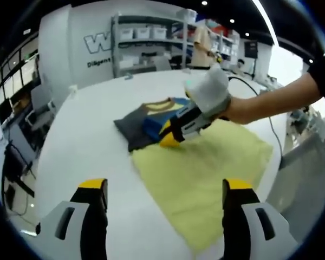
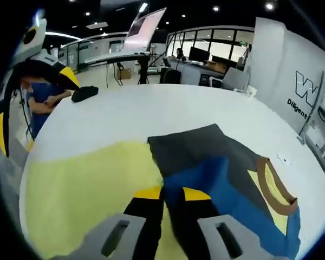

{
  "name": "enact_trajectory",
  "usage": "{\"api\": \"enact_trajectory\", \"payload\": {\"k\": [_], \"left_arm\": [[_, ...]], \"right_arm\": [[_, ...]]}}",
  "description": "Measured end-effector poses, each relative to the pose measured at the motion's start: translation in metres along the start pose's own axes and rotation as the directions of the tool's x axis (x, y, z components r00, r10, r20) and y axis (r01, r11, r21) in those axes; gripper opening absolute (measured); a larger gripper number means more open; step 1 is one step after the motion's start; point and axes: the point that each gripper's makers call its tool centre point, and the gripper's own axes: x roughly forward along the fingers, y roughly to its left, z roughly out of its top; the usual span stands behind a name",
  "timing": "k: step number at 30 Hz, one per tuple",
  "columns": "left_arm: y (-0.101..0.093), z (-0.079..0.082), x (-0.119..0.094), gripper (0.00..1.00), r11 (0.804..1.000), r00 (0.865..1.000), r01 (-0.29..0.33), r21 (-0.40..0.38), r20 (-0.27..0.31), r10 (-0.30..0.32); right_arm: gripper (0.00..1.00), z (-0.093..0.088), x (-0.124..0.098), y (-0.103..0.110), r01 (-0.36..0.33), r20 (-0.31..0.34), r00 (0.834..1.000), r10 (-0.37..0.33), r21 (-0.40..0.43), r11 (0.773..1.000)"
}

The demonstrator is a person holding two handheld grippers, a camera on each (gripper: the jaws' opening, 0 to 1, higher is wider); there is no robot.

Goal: Fold the garment on the visible template until the final outline fits inside the template.

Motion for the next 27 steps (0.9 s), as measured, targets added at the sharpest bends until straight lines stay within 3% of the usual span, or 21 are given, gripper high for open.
{"api": "enact_trajectory", "payload": {"k": [3,4,6,10,12,16,18,20,27], "left_arm": [[-0.002,-0.001,0.0,0.83,1.0,1.0,0.005,-0.004,0.0,-0.005],[0.0,-0.002,0.001,0.83,1.0,1.0,-0.007,-0.002,-0.004,0.007],[0.001,-0.003,0.001,0.82,1.0,1.0,-0.006,-0.008,-0.003,0.006],[0.002,0.001,0.001,0.82,1.0,1.0,-0.013,0.002,0.004,0.013],[0.002,0.003,0.002,0.82,1.0,1.0,-0.019,0.005,0.012,0.019],[0.0,0.007,0.003,0.81,1.0,0.999,-0.019,0.008,0.026,0.018],[-0.002,0.009,0.003,0.81,1.0,1.0,-0.016,0.009,0.024,0.016],[-0.003,0.008,0.002,0.81,1.0,1.0,-0.015,0.011,0.021,0.015],[-0.001,0.001,0.001,0.81,1.0,1.0,-0.019,0.007,0.009,0.019]], "right_arm": [[0.0,-0.004,0.003,-0.011,0.03,0.005,1.0,-0.03,0.116,0.993],[0.0,0.003,-0.01,-0.011,0.018,0.032,0.999,-0.024,0.177,0.984],[0.0,0.001,-0.013,-0.016,0.021,0.04,0.999,-0.03,0.201,0.979],[0.0,-0.004,-0.023,-0.026,0.076,0.026,0.996,-0.089,0.333,0.94],[0.0,0.003,-0.026,-0.026,0.054,0.082,0.992,-0.098,0.425,0.904],[0.0,0.014,-0.025,-0.019,0.015,0.118,0.99,-0.072,0.429,0.903],[0.0,0.027,-0.029,-0.01,-0.028,0.162,0.985,-0.054,0.466,0.884],[0.0,0.031,-0.024,-0.007,-0.041,0.177,0.983,-0.047,0.461,0.886],[0.0,0.016,-0.018,0.012,-0.066,0.117,0.993,0.016,0.439,0.896]]}}
